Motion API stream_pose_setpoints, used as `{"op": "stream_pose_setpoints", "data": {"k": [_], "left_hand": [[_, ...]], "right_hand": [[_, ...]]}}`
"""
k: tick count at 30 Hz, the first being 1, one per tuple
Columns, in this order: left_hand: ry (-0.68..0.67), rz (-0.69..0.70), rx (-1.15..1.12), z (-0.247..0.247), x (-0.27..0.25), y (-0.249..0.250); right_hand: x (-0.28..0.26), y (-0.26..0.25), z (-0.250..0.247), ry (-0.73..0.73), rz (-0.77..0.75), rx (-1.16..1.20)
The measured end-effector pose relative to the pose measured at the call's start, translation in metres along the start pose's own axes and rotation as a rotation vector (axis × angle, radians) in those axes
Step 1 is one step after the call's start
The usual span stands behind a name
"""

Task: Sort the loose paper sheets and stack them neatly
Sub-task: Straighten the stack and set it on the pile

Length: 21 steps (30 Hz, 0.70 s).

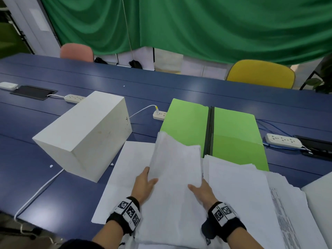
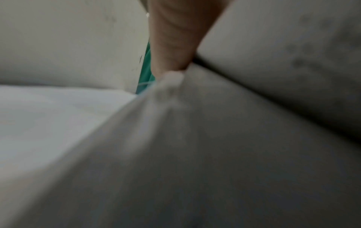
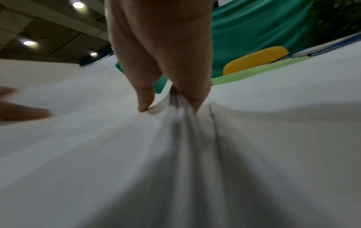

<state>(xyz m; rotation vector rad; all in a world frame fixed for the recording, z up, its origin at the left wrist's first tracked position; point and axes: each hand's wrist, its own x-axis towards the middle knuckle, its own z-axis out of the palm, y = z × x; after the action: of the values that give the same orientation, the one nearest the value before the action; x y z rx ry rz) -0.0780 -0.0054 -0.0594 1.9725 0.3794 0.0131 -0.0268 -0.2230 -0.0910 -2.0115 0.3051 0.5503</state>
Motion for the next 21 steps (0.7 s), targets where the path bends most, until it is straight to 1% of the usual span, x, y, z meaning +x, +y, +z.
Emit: {"op": "stream_pose_setpoints", "data": {"k": [3,5,7,8,9,13,14,15,16,18,21], "left_hand": [[0.065,0.164,-0.092,-0.024,-0.018,0.03],[0.103,0.267,-0.21,-0.045,-0.029,0.052],[0.154,0.35,-0.327,-0.06,-0.037,0.075],[0.193,0.391,-0.349,-0.065,-0.041,0.084],[0.236,0.431,-0.356,-0.068,-0.044,0.093],[0.468,0.578,-0.276,-0.064,-0.048,0.12],[0.515,0.603,-0.271,-0.061,-0.048,0.125],[0.554,0.62,-0.277,-0.056,-0.048,0.13],[0.591,0.638,-0.287,-0.052,-0.047,0.133],[0.596,0.69,-0.308,-0.046,-0.048,0.137],[0.579,0.72,-0.359,-0.046,-0.053,0.136]], "right_hand": [[0.002,-0.005,-0.017,-0.054,-0.053,0.166],[-0.003,-0.021,-0.026,-0.167,-0.101,0.344],[-0.01,-0.043,-0.032,-0.329,-0.14,0.476],[-0.016,-0.058,-0.037,-0.353,-0.191,0.511],[-0.024,-0.075,-0.041,-0.352,-0.268,0.517],[-0.058,-0.129,-0.062,-0.145,-0.562,0.517],[-0.066,-0.138,-0.064,-0.127,-0.655,0.507],[-0.076,-0.145,-0.064,-0.1,-0.716,0.49],[-0.081,-0.149,-0.064,-0.07,-0.755,0.472],[-0.088,-0.151,-0.065,-0.027,-0.821,0.477],[-0.087,-0.14,-0.07,-0.006,-0.791,0.555]]}}
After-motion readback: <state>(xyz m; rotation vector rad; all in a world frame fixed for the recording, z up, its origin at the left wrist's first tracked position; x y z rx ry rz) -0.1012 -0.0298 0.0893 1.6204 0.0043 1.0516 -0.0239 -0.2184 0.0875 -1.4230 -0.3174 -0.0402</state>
